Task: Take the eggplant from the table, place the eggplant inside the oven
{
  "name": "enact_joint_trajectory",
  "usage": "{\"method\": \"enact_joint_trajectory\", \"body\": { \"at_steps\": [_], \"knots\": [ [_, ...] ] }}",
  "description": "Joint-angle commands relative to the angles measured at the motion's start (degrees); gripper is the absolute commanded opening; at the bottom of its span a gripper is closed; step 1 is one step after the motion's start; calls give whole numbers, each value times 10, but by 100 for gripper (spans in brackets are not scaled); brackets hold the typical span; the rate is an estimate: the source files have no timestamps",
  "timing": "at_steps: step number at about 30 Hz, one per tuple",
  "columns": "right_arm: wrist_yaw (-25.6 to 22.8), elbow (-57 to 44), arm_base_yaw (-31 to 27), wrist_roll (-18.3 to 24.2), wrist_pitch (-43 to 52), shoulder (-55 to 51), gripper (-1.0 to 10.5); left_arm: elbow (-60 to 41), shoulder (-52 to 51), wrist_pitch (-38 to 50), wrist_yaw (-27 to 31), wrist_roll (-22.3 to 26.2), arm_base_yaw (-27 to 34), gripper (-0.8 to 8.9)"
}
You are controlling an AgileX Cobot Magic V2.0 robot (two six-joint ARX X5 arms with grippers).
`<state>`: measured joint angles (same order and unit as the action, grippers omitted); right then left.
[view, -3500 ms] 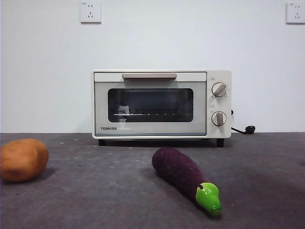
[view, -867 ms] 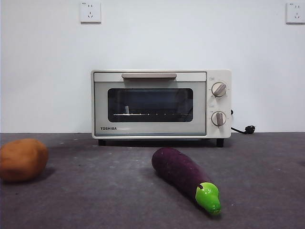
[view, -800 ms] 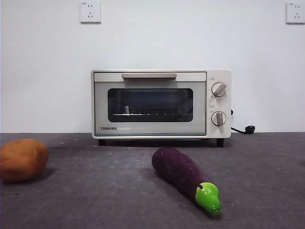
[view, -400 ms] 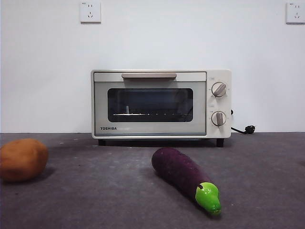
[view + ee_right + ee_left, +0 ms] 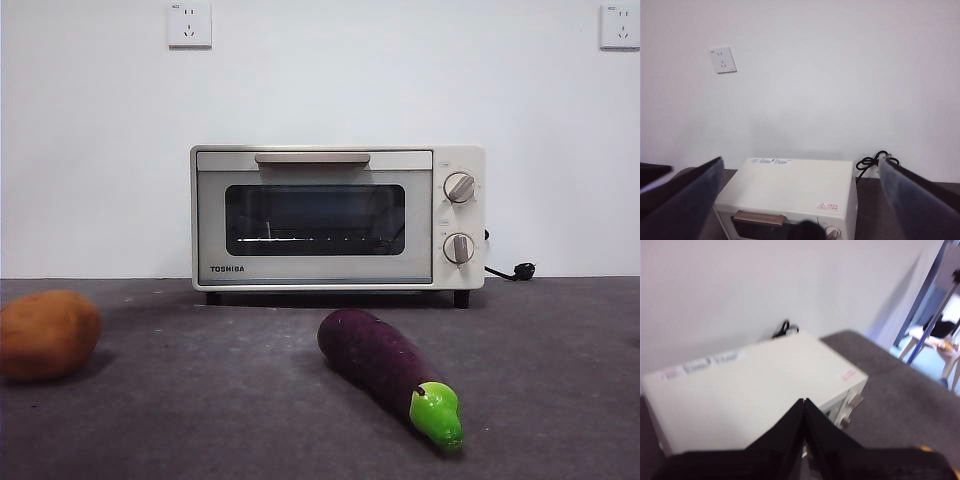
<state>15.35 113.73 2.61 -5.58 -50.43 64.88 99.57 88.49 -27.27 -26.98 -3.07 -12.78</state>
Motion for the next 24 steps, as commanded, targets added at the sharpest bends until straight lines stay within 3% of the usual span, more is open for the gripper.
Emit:
{"method": "enact_joint_trajectory", "body": {
  "at_steps": [1, 9, 24],
  "knots": [
    [3, 1, 0, -2, -3, 1, 701, 2, 36, 9, -2, 20, -8, -6],
    [3, 1, 0, -2, -18, 7, 700, 2, 123, 32, 4, 38, -30, -6],
    [3, 1, 0, 1, -40, 21, 697, 2, 206, 43, 95, 108, -78, -6]
  ]
}}
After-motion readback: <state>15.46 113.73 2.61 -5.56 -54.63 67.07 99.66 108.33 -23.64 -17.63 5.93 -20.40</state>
